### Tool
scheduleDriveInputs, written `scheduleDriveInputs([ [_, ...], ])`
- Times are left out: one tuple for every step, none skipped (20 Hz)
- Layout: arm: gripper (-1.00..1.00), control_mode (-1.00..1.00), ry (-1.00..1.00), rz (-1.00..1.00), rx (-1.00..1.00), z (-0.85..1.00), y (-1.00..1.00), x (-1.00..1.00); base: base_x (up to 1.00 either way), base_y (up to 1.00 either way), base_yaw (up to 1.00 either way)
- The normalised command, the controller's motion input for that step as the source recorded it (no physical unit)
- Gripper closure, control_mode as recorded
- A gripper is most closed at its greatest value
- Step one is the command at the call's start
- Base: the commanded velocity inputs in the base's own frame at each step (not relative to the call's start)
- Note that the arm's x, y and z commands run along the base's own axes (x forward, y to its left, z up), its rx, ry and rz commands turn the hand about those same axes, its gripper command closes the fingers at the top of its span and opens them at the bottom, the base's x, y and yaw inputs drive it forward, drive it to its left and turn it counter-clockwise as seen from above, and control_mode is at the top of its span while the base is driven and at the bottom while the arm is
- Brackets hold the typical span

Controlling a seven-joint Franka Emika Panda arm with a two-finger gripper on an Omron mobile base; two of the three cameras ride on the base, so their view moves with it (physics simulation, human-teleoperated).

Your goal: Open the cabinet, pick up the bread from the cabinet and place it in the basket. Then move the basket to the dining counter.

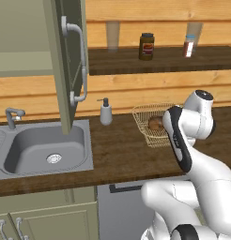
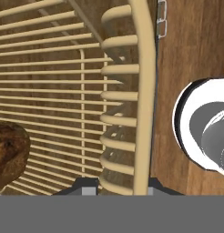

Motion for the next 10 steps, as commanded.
scheduleDriveInputs([
  [1.0, -1.0, -0.1, 0.0, 0.12, 0.0, -0.06, 0.0, 0.0, 0.0, 0.0],
  [1.0, -1.0, -0.11, 0.0, 0.1, 0.0, -0.1, 0.0, 0.0, 0.0, 0.0],
  [1.0, -1.0, -0.11, 0.0, 0.06, 0.0, -0.04, 0.0, 0.0, 0.0, 0.0],
  [1.0, -1.0, -0.11, 0.0, 0.03, 0.03, -0.17, -0.04, 0.0, 0.0, 0.0],
  [1.0, -1.0, -0.1, 0.0, 0.0, 0.11, -0.26, -0.25, 0.0, 0.0, 0.0],
  [1.0, -1.0, -0.07, 0.0, 0.0, 0.2, -0.4, -0.47, 0.0, 0.0, 0.0],
  [1.0, -1.0, -0.03, -0.01, 0.0, 0.06, -0.26, -0.36, 0.0, 0.0, 0.0],
  [1.0, -1.0, -0.04, -0.01, 0.0, 0.06, -0.28, -0.38, 0.0, 0.0, 0.0],
  [1.0, -1.0, -0.03, -0.01, 0.0, 0.03, -0.16, -0.22, 0.0, 0.0, 0.0],
  [1.0, -1.0, 0.0, -0.01, 0.0, 0.11, -0.16, -0.08, 0.0, 0.0, 0.0],
])
